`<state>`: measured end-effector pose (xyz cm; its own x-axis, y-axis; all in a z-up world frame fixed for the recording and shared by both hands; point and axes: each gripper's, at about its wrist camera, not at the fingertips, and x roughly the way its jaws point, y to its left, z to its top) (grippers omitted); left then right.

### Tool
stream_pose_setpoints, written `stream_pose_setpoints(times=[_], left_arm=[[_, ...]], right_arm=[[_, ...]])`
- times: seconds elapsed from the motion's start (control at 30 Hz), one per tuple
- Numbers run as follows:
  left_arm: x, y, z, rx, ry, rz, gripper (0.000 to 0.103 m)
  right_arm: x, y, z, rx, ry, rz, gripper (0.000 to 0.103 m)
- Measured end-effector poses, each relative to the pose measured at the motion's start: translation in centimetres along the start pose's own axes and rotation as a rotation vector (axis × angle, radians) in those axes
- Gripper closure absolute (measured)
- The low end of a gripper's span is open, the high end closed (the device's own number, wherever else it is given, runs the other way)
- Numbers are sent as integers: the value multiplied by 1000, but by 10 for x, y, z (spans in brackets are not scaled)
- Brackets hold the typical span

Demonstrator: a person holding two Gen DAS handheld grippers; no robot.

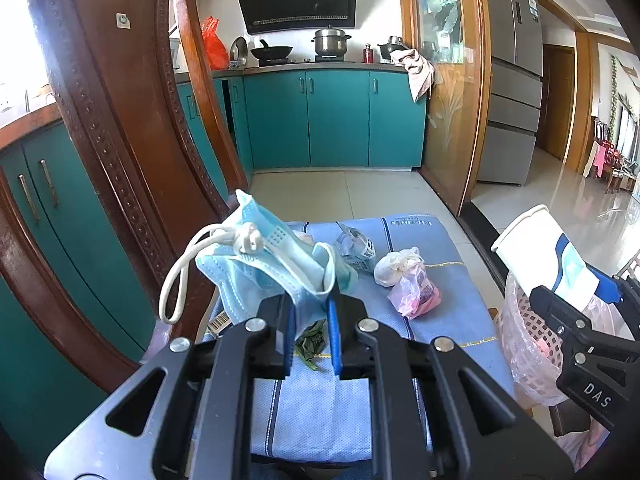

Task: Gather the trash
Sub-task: 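Carry the mask and cup over the wastebasket and open both tools, then grasp the pink plastic bag with the right tool while the left tool grasps the green leaves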

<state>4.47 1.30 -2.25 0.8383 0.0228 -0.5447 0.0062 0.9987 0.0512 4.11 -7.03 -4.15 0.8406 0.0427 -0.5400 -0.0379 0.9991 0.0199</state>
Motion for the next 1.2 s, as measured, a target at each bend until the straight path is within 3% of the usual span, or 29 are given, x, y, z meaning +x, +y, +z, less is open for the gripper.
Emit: stream_pose_setpoints(times=[0.37, 0.47, 0.57, 0.77, 0.9, 0.97, 1.0, 1.07, 1.1, 1.13, 1.2], left_arm=[[9, -5, -3, 10, 25, 0, 88], [12, -8, 1, 17, 32, -13, 88], [15, -24, 7, 47, 41, -65, 88], [32, -91, 11, 123, 115, -261, 88], [51, -166, 0, 213, 205, -449, 87], [55, -192, -5, 260, 222, -503, 87], [60, -211, -7, 287, 250, -571, 87], [69, -228, -8, 297, 304, -694, 82], [75, -237, -9, 305, 333, -761, 70], [79, -242, -10, 323, 337, -772, 50], [82, -244, -10, 367, 279, -709, 32]], right_arm=[[5, -4, -2, 0, 22, 2, 35], [-1, -17, 1, 26, 7, -5, 35], [-12, -50, 2, 61, -17, -64, 35], [-27, -135, -18, 147, 24, -223, 34], [-13, -176, -48, 222, 121, -247, 34], [-8, -187, -59, 250, 143, -242, 34], [-6, -192, -63, 264, 152, -243, 34], [-4, -201, -67, 275, 167, -252, 33], [-2, -206, -69, 276, 180, -268, 33], [0, -207, -69, 269, 194, -287, 33], [4, -211, -73, 252, 219, -321, 32]])
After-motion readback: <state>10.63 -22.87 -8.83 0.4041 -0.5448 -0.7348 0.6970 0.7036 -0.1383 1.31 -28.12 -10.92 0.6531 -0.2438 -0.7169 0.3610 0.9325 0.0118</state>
